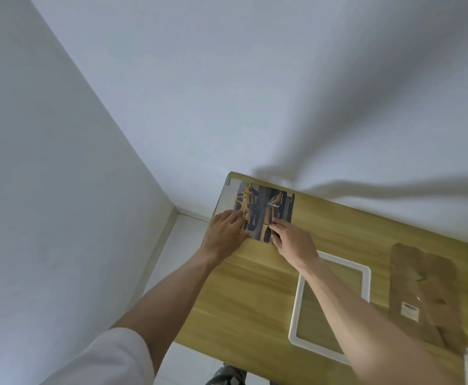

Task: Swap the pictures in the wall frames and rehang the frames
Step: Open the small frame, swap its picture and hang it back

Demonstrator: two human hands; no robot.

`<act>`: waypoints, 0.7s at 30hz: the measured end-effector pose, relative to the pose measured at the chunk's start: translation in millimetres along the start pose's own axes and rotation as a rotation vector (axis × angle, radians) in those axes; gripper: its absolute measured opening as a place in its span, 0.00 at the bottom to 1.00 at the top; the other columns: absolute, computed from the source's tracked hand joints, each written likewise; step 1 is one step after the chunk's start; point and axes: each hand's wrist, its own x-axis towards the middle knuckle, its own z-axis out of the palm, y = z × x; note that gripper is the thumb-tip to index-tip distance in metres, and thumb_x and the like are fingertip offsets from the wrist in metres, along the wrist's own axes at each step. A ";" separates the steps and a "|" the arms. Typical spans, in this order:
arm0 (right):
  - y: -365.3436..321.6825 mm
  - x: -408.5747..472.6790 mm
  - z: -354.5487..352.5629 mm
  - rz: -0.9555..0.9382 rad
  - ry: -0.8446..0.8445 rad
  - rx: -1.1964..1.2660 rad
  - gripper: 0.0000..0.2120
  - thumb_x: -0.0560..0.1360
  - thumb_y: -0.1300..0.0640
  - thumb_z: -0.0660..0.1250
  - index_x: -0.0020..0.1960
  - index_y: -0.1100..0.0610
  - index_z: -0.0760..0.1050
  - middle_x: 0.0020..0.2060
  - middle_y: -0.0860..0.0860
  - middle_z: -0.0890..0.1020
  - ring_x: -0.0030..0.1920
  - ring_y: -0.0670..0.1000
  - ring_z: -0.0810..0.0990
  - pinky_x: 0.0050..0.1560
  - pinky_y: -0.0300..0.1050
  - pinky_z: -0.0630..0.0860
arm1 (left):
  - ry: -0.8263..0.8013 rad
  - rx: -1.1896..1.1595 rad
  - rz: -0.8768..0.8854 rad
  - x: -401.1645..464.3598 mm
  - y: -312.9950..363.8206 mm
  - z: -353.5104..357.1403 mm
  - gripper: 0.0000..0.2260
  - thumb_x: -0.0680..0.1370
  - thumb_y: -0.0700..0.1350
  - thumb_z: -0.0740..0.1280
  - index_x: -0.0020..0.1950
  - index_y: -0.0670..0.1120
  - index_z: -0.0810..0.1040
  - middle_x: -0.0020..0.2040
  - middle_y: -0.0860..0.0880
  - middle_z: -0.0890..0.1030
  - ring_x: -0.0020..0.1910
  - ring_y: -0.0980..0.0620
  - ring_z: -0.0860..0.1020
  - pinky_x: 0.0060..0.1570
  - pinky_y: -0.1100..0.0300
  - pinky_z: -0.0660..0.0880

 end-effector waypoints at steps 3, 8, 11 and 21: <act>1.8 -5.3 1.2 0.003 0.000 0.006 0.18 0.81 0.50 0.66 0.68 0.53 0.76 0.71 0.46 0.74 0.58 0.51 0.82 0.50 0.50 0.82 | 0.004 0.000 0.020 -4.9 -2.4 5.7 0.22 0.72 0.57 0.70 0.63 0.49 0.79 0.65 0.51 0.78 0.65 0.49 0.73 0.63 0.54 0.68; -5.1 -9.3 5.7 0.056 0.014 0.015 0.19 0.80 0.52 0.67 0.69 0.54 0.75 0.72 0.46 0.73 0.61 0.54 0.81 0.54 0.52 0.80 | 0.132 0.040 0.071 -9.4 2.2 7.7 0.13 0.68 0.52 0.77 0.50 0.48 0.85 0.54 0.51 0.84 0.52 0.48 0.80 0.56 0.58 0.65; -9.1 -13.5 8.0 0.017 0.050 -0.017 0.19 0.80 0.53 0.67 0.69 0.54 0.74 0.70 0.49 0.74 0.57 0.56 0.82 0.50 0.52 0.81 | 0.222 0.165 0.204 -14.8 2.2 13.8 0.07 0.70 0.47 0.76 0.44 0.47 0.82 0.50 0.50 0.83 0.48 0.48 0.80 0.53 0.56 0.69; -23.2 -29.4 11.2 -0.130 0.317 -0.027 0.15 0.64 0.59 0.82 0.49 0.55 0.83 0.47 0.50 0.84 0.43 0.55 0.84 0.47 0.50 0.79 | 0.373 0.260 0.381 -25.9 15.4 7.9 0.12 0.84 0.49 0.60 0.45 0.45 0.77 0.42 0.50 0.80 0.39 0.49 0.78 0.46 0.55 0.75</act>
